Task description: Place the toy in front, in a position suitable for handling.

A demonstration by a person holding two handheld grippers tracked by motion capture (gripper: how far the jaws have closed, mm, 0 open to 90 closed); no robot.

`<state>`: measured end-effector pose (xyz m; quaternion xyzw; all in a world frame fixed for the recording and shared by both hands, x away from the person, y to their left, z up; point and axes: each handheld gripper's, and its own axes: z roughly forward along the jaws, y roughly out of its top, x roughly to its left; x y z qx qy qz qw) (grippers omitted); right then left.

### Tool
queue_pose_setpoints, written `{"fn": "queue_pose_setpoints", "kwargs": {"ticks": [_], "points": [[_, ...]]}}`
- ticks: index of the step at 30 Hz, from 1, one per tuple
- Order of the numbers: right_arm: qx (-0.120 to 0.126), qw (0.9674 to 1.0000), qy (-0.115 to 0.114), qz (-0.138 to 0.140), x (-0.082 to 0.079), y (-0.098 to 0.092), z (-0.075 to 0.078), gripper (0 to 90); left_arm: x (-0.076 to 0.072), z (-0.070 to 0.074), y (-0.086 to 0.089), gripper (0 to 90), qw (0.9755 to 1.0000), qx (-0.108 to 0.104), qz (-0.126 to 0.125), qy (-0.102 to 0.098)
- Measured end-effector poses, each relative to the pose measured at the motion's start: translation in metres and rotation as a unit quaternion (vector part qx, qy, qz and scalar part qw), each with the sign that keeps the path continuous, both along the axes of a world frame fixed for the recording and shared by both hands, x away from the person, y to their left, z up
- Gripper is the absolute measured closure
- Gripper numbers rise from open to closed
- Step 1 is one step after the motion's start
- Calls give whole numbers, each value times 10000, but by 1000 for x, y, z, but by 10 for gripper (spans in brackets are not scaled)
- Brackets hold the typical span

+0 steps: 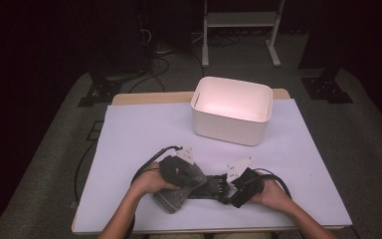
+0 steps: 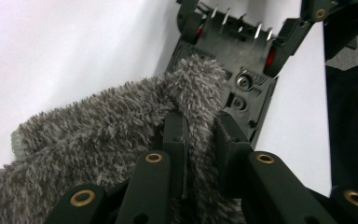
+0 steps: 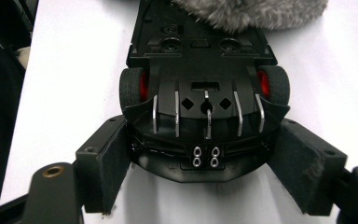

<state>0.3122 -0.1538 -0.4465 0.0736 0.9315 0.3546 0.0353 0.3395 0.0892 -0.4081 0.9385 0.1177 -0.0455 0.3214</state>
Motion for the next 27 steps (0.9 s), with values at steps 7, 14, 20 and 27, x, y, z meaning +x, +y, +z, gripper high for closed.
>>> {"fn": "queue_pose_setpoints", "kwargs": {"ticks": [7,14,20,27], "points": [[173,9998,-58,-60,-1,2,4,231,-15,14,-35,774,9979,-202,-607,-102],[114,9998,-139,-50,-3,5,4,232,-24,19,-56,772,9950,-118,-975,-205],[94,9998,-147,-40,-2,5,3,232,-11,15,-33,773,9979,230,-431,-421],[28,9998,-179,-36,-2,8,3,231,-3,14,-35,773,9990,21,-333,-291]]}}
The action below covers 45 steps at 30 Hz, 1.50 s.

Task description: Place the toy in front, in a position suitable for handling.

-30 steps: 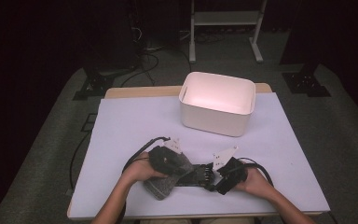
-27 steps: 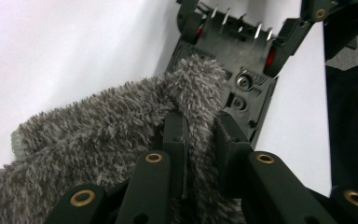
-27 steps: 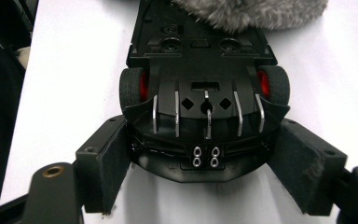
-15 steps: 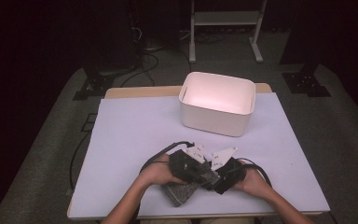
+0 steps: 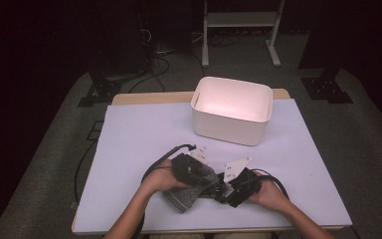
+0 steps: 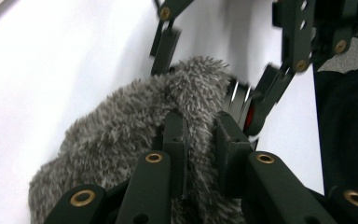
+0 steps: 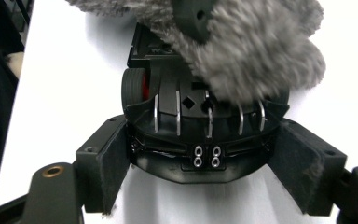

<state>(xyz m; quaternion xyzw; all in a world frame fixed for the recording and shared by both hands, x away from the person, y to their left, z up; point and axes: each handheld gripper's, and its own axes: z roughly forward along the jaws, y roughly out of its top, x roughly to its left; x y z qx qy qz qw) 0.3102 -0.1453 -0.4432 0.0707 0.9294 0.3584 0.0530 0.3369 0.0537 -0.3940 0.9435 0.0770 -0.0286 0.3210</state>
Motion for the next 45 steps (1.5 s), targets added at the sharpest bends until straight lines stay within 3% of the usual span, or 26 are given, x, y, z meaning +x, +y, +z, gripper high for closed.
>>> {"fn": "queue_pose_setpoints", "kwargs": {"ticks": [3,7,10,15,18,23,28,34,36,38,42,45], "points": [[25,10000,-58,11,-2,2,0,232,2,3,-12,768,9993,-337,-143,116],[-14,10000,-38,16,-1,4,-2,233,6,2,-21,769,9997,-95,-229,65],[-60,10000,0,35,0,3,-4,233,8,0,-13,769,10000,-1,-63,49],[-56,10000,-2,44,1,2,-5,233,19,-6,21,768,9989,84,458,89],[-62,10000,-1,56,1,2,-4,233,23,-9,32,768,9979,12,616,194],[-80,10000,-10,52,1,2,-5,233,20,-9,20,768,9986,-159,440,254],[-71,10000,-2,64,1,2,-5,233,13,-3,-6,767,9993,-271,47,256],[-52,10000,65,32,3,-5,-4,233,2,1,-18,768,9994,-29,-317,129],[-59,10000,52,16,3,-7,-5,233,1,0,-14,768,9995,130,-286,76],[-62,10000,53,19,3,-8,-5,233,1,-2,-6,768,9996,152,-200,103],[-47,10000,62,26,5,-12,-5,233,2,-7,20,767,9994,309,94,110],[-38,10000,90,3,5,-14,-5,233,4,-12,38,763,9990,218,266,274]]}}
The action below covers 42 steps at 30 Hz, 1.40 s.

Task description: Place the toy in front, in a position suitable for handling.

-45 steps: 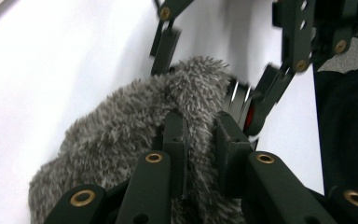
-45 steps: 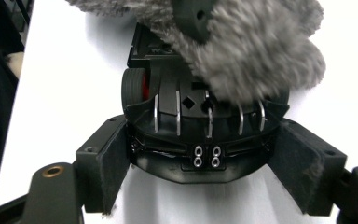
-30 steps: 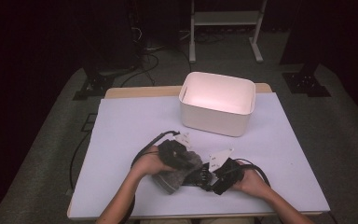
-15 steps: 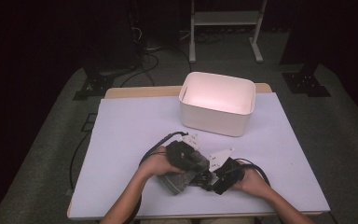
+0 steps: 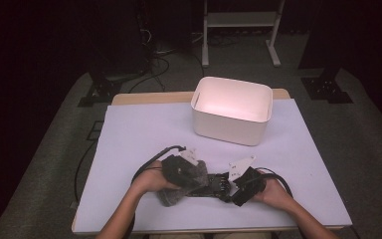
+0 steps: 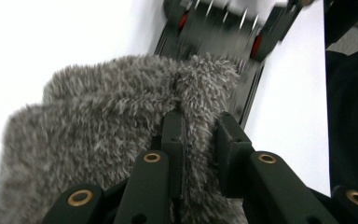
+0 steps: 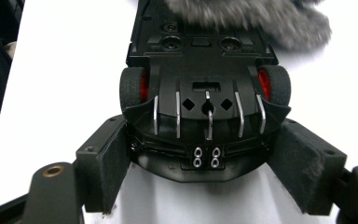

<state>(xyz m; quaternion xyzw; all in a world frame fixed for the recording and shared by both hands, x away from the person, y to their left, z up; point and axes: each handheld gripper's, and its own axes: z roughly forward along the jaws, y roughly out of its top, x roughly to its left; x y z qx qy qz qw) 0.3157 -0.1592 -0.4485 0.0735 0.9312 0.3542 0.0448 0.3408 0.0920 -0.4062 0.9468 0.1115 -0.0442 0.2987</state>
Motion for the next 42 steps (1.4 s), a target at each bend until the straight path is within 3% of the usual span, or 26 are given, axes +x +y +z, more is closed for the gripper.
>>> {"fn": "queue_pose_setpoints", "kwargs": {"ticks": [3,8,13,17,20,22,29,38,42], "points": [[-14,10000,-31,5,0,0,0,232,0,-5,11,763,9996,-226,131,119],[-98,9999,-13,-24,0,2,-2,233,-1,-2,2,763,9996,-258,-15,84],[-119,9999,9,-15,1,2,-3,233,-6,2,-28,762,9989,-281,-376,15],[-123,9999,-30,-23,0,2,-3,232,-10,5,-54,761,9968,-385,-703,0],[-105,9999,-3,-35,0,2,-4,232,-11,7,-69,761,9958,-389,-829,-21],[-93,10000,12,-32,0,1,-4,233,-10,6,-74,762,9959,-279,-861,-40],[-60,10000,45,-29,1,0,-5,233,-7,7,-53,757,9983,-29,-550,-192],[-16,10000,74,3,3,-1,-6,233,1,4,-10,752,9999,77,-39,-117],[-45,10000,-10,33,2,-1,-5,233,1,4,1,743,9999,126,34,-86]]}}
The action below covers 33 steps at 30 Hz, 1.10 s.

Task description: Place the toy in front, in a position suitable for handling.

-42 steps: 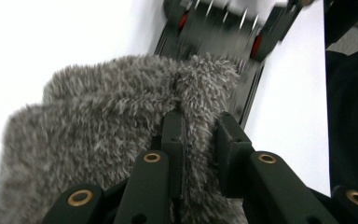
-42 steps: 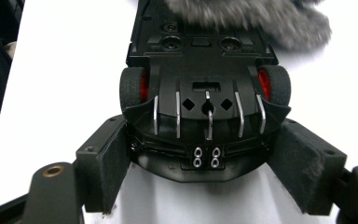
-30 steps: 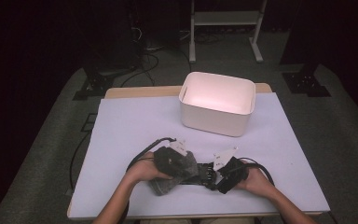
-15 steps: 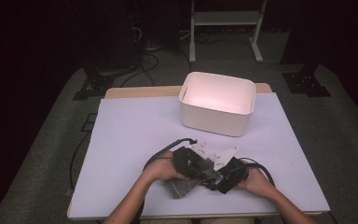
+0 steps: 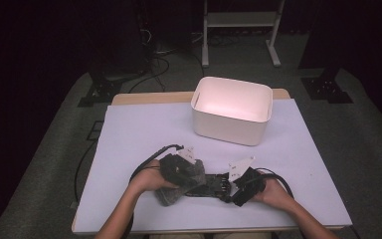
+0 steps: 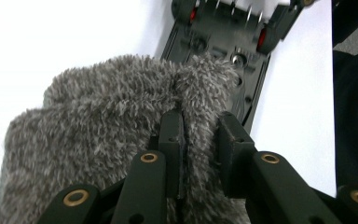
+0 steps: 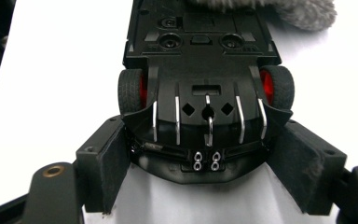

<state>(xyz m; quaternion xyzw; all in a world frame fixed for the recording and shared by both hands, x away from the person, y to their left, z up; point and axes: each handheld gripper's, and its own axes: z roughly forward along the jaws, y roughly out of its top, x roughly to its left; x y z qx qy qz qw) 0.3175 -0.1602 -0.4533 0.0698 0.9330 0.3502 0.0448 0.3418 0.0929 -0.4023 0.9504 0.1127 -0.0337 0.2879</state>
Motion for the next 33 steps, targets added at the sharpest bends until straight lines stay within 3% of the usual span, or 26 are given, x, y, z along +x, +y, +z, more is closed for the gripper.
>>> {"fn": "queue_pose_setpoints", "kwargs": {"ticks": [3,6,10,15,21,26,31,33], "points": [[-17,10000,-49,25,1,-6,2,233,0,-1,8,736,9999,80,87,4],[-10,10000,75,-62,5,-16,0,231,1,-1,11,735,9999,-105,94,101],[93,9995,269,-108,9,-18,-1,226,0,-5,1,736,9993,-274,-53,232],[45,9985,459,-303,10,-20,2,193,-6,-7,-10,735,9994,-180,-241,198],[241,9950,815,-522,10,-31,14,177,-11,-5,-17,736,9992,-88,-369,148],[494,9922,959,-632,14,-29,23,178,-13,-4,-20,739,9990,-47,-438,85],[553,9900,1147,-605,26,-16,26,180,-14,-5,-20,741,9990,-41,-435,70],[441,9900,1211,-569,30,-11,25,180,-13,-5,-19,743,9990,-60,-438,72]]}}
